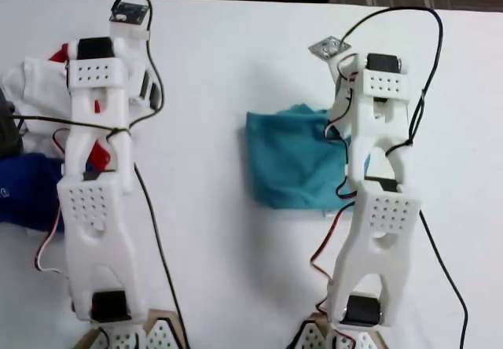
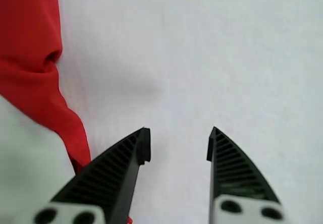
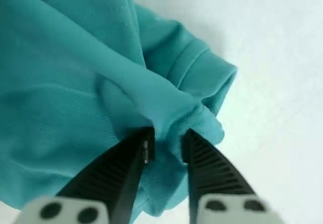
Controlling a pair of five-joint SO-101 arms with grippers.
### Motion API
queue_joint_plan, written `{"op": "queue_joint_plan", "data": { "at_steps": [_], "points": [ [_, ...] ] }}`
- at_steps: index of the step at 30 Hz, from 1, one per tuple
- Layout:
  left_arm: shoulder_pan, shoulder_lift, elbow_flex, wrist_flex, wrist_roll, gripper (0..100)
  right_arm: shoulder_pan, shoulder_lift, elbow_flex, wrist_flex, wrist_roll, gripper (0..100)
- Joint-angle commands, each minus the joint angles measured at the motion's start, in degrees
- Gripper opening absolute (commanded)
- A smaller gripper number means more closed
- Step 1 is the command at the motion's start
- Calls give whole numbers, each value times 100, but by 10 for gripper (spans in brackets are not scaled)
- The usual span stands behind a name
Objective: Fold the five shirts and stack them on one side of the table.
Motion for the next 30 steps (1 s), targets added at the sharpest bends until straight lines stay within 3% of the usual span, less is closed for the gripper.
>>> {"op": "queue_joint_plan", "data": {
  "at_steps": [1, 21, 30],
  "points": [
    [-18, -413, -40, -88, -18, 210, 84, -497, -176, -66, 0, 30],
    [158, -413, -13, -44, -18, 210, 136, -514, -1670, 418, 9, 20],
    [158, -413, -13, -44, -18, 210, -136, -470, -1776, 119, 563, 20]
  ]
}}
